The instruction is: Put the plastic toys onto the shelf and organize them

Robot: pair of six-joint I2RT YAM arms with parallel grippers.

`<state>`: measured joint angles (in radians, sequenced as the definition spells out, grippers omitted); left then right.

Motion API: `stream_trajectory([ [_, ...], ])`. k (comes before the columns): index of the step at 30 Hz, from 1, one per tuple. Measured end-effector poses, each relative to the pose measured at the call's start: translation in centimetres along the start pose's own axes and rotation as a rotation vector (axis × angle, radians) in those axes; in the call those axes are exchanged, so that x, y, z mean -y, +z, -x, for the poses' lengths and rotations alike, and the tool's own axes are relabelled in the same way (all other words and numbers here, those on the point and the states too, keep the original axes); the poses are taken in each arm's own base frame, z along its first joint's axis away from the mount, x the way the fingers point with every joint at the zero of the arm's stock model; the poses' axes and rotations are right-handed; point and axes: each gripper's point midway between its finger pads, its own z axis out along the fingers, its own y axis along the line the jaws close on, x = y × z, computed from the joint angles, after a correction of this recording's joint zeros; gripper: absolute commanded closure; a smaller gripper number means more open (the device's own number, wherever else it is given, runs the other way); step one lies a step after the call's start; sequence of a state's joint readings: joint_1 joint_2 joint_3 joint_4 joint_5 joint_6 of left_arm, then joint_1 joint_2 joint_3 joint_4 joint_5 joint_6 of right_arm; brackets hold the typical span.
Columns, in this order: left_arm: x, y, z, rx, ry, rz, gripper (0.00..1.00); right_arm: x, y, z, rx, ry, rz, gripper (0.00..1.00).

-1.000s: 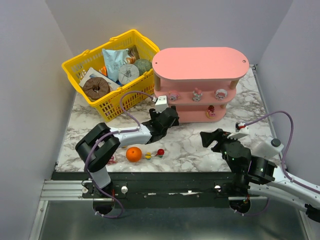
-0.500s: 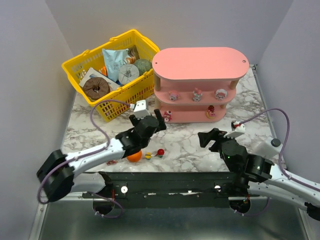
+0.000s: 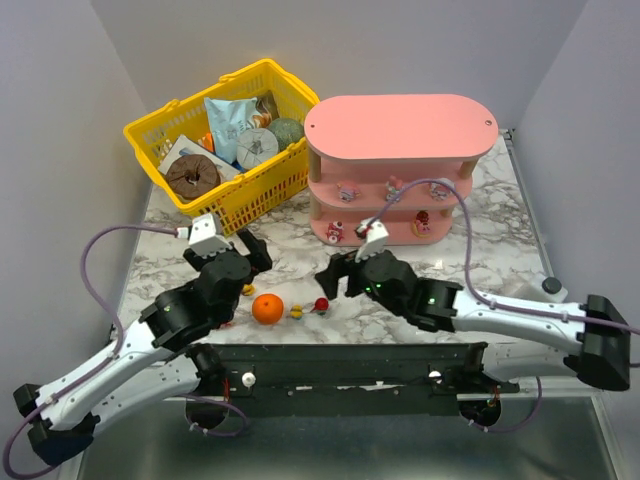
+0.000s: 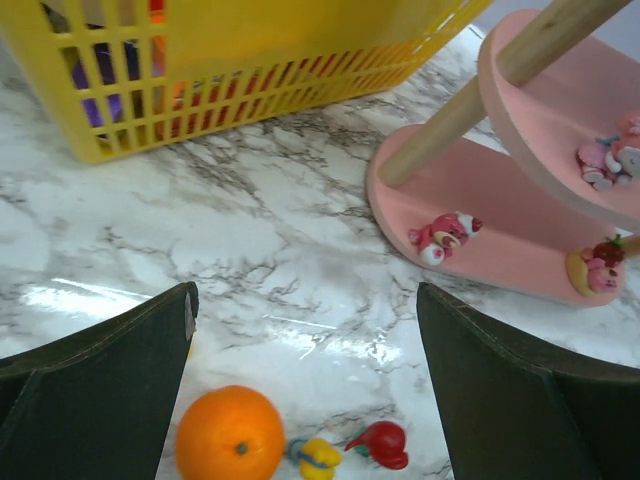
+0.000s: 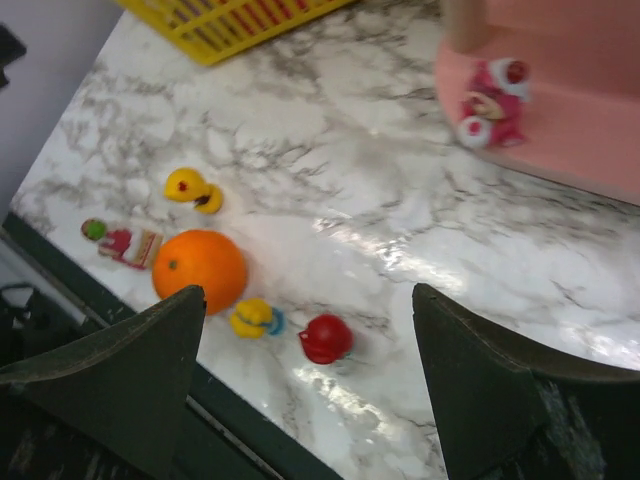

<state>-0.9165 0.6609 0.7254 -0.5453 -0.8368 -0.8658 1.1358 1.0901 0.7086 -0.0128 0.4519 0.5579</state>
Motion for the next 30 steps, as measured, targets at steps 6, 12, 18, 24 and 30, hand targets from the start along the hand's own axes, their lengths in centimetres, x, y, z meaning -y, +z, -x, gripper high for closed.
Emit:
stream_trajectory([
  [6,-2.6,-3.3,4.4,0.057,-0.003,0.03,0.01,-10.0,3.3,0.3,-0.007,-0.067,0.226,0.09],
  [12,-5.7,-8.2,10.9,0.208,-0.147,-0.024,0.01,-17.3,6.0,-1.0,-0.018,-0.105,0.43,0.09],
  [18,-7.8,-11.3,14.6,0.299,-0.214,-0.06,0.01,-24.0,8.6,-4.2,-0.053,-0.196,0.605,0.1],
  [24,-8.6,-12.2,15.5,0.301,-0.171,-0.049,0.01,-27.1,10.9,-7.5,-0.108,-0.24,0.695,0.14],
  [30,-8.9,-12.1,15.1,0.291,-0.136,-0.038,0.01,-26.8,13.1,-11.4,-0.191,-0.27,0.681,0.16],
])
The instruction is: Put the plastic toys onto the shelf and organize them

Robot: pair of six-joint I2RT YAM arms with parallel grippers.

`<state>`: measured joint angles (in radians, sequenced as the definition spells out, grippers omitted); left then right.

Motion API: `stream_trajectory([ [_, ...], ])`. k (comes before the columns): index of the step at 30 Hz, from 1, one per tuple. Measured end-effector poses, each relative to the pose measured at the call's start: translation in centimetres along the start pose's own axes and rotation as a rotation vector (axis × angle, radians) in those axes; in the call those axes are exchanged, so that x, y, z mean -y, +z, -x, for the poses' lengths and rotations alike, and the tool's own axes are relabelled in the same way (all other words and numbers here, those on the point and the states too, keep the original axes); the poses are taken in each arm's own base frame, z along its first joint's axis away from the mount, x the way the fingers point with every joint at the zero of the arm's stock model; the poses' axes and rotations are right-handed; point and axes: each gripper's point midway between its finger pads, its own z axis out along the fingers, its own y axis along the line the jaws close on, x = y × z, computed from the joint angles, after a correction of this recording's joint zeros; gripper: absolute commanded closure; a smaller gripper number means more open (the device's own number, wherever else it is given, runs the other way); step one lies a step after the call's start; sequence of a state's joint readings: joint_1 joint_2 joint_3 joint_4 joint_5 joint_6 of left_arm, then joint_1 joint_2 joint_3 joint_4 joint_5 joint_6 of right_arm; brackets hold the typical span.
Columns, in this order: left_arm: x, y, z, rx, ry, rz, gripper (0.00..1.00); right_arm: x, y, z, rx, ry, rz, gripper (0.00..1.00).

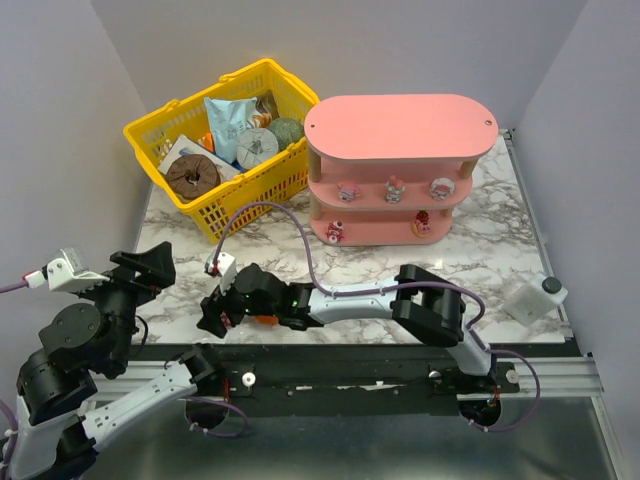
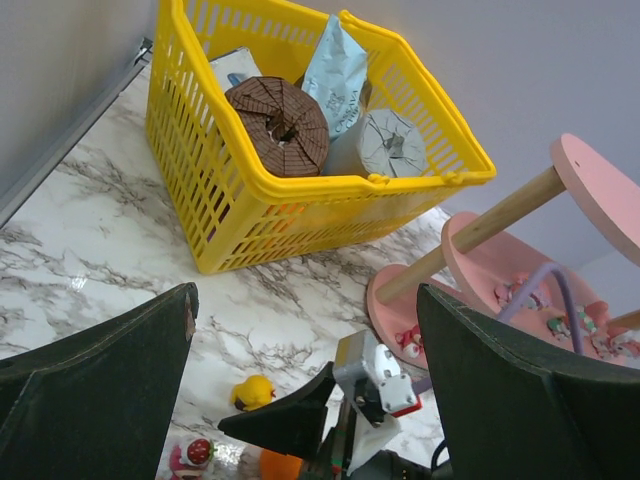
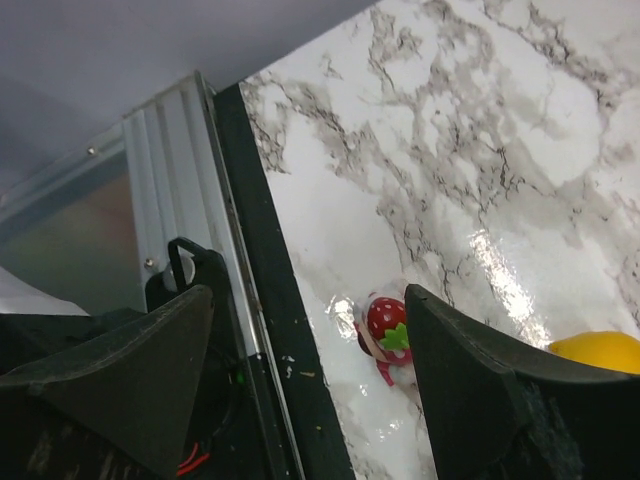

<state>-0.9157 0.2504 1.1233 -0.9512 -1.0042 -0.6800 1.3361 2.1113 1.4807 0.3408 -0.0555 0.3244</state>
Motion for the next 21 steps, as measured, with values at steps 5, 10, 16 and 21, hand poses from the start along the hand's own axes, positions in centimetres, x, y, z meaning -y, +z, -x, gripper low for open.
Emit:
stream_trajectory([
  [5,-0.2,0.0,-0.4,-0.006,0.015,0.003,0.01,0.6,0.7,-2.3,-0.065,0.007,-0.011,0.23],
  [10,-0.4,0.0,-0.6,-0.009,0.024,0.006,0.01,0.6,1.0,-2.7,-0.082,0.026,-0.012,0.38],
  [16,-0.5,0.0,-0.8,-0.012,0.033,0.007,0.01,1.0,1.0,-2.9,-0.098,0.044,-0.04,0.32],
  [21,-0.5,0.1,-0.9,-0.013,0.038,0.007,0.01,2.2,0.9,-3.9,-0.121,0.045,-0.1,0.26],
])
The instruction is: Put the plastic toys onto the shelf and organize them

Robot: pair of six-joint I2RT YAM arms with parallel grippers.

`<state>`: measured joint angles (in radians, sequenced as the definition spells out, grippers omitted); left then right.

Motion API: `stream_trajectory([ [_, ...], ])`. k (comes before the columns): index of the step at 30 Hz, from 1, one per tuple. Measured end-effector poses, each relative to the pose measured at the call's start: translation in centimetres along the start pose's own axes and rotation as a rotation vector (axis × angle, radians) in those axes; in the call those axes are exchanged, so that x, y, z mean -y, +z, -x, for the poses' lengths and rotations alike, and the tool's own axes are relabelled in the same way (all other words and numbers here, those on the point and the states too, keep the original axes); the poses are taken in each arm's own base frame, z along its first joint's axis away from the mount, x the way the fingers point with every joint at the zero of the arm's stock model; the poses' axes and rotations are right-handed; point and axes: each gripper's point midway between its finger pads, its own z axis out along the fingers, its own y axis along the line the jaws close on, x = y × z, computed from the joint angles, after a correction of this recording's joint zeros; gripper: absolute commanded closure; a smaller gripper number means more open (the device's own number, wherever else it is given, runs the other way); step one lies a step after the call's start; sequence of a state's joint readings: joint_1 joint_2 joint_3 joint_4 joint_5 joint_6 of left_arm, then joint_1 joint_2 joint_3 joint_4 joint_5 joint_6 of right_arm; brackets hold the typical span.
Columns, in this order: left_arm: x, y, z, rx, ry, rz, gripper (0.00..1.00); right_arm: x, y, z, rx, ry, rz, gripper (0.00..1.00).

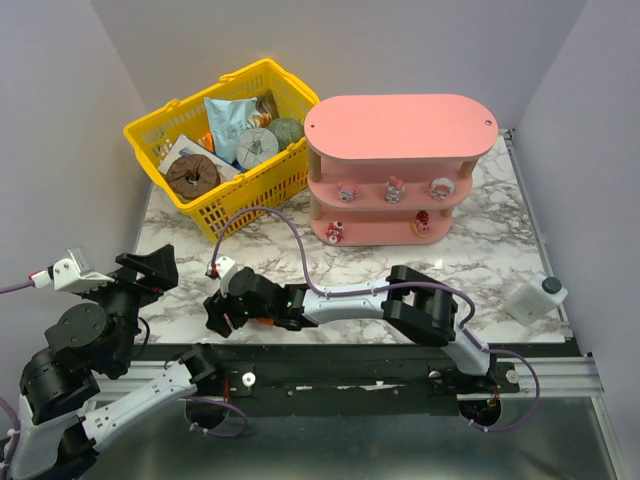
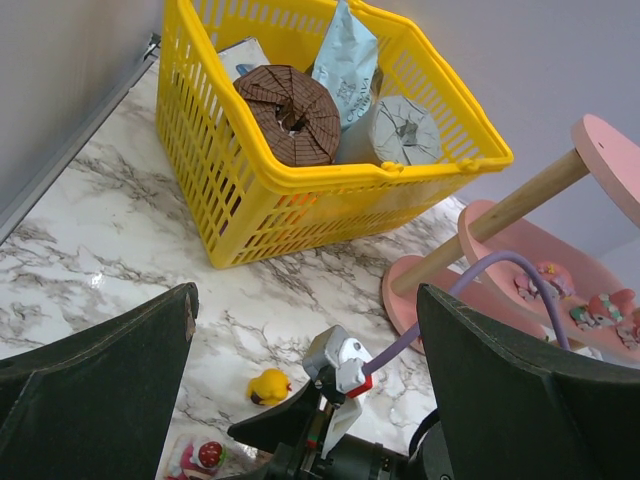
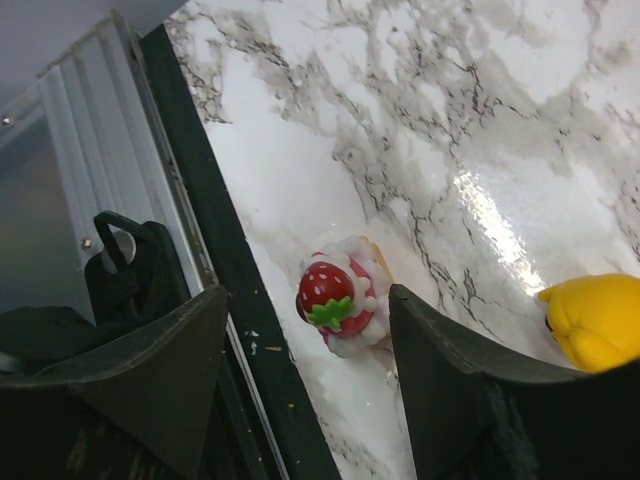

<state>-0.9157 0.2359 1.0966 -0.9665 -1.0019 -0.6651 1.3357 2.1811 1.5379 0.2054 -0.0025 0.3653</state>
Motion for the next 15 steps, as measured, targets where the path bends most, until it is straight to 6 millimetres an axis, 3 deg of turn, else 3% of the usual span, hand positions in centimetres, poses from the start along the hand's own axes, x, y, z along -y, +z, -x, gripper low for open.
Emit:
stream_trajectory([
  [4,-0.01,0.0,0.0,0.0,0.003,0.0,0.01,0.76,-0.01,-0.47,-0.013,-0.001,-0.038,0.3],
  [7,-0.02,0.0,0.0,0.0,0.006,0.0,0.01,0.83,-0.01,-0.47,-0.013,-0.001,-0.042,0.42],
  [8,-0.03,-0.01,0.0,0.0,0.006,0.0,0.01,0.84,-0.01,-0.48,-0.013,0.0,-0.042,0.49],
  [10,-0.04,0.0,-0.01,0.0,0.007,0.0,0.01,0.85,0.0,-0.51,-0.014,0.0,-0.042,0.55],
  [15,-0.09,0.11,-0.37,-0.004,0.018,0.003,0.01,1.04,-0.02,-0.67,-0.016,0.006,-0.052,0.89],
])
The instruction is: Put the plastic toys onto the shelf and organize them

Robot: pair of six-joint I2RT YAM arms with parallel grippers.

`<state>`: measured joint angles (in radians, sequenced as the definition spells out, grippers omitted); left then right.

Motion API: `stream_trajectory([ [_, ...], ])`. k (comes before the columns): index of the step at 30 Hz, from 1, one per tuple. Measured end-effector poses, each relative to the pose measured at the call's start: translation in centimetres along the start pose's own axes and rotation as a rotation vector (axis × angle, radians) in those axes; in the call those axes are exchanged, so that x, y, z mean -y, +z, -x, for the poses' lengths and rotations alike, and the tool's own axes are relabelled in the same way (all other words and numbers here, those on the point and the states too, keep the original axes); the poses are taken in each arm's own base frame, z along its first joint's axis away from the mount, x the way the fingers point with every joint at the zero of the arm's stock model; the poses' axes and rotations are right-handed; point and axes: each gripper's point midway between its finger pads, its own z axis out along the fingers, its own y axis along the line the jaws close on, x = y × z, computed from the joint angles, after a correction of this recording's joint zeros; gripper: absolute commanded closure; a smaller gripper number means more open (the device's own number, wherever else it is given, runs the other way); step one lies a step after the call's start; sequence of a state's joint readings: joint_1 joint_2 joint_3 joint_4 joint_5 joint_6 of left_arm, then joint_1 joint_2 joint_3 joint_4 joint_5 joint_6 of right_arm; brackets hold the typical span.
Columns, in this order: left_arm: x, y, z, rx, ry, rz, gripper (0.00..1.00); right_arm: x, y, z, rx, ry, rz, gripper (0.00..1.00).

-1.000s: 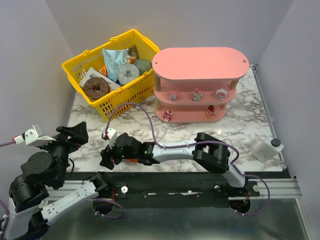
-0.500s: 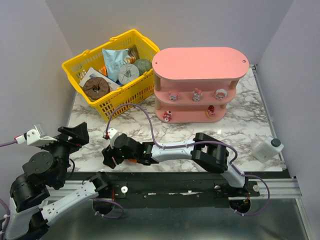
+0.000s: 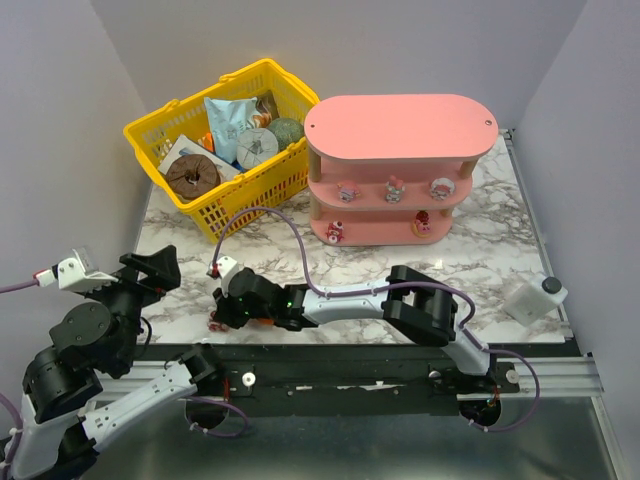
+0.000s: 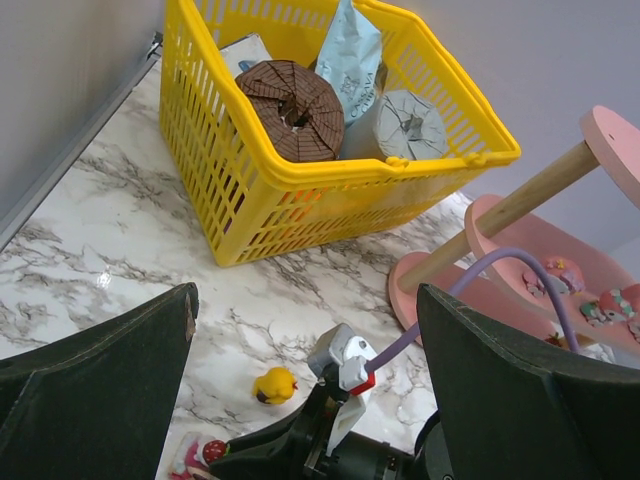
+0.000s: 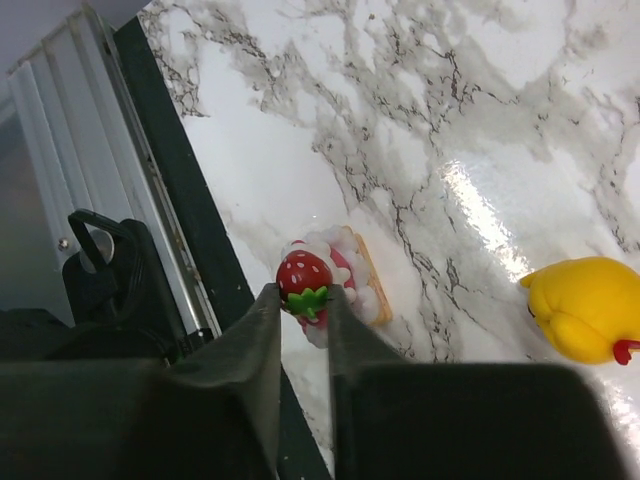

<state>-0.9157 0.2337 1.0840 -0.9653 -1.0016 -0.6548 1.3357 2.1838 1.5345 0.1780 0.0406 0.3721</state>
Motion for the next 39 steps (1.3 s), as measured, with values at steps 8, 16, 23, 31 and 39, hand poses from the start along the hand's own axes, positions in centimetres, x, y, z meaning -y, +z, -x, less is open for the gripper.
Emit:
stream_trajectory([
  [8,0.5,0.2,-0.2,0.0,0.002,-0.014,0.01,0.9,-0.3,0.5,0.018,0.008,-0.067,0.99],
  [16,1.9,0.8,-0.6,-0.019,0.025,-0.033,0.01,2.4,-5.1,3.8,0.086,-0.009,-0.171,0.99],
  [23,3.9,1.7,-2.2,-0.061,0.061,-0.066,0.01,4.0,-13.7,7.7,0.209,0.007,-0.213,0.99],
  [31,7.2,3.3,-7.0,-0.168,0.111,-0.139,0.01,12.0,-23.3,0.6,0.137,0.064,-0.399,0.99],
  [39,9.5,4.7,-12.9,-0.294,0.162,-0.174,0.01,16.5,-29.0,-8.4,0.027,0.208,-0.558,0.99],
])
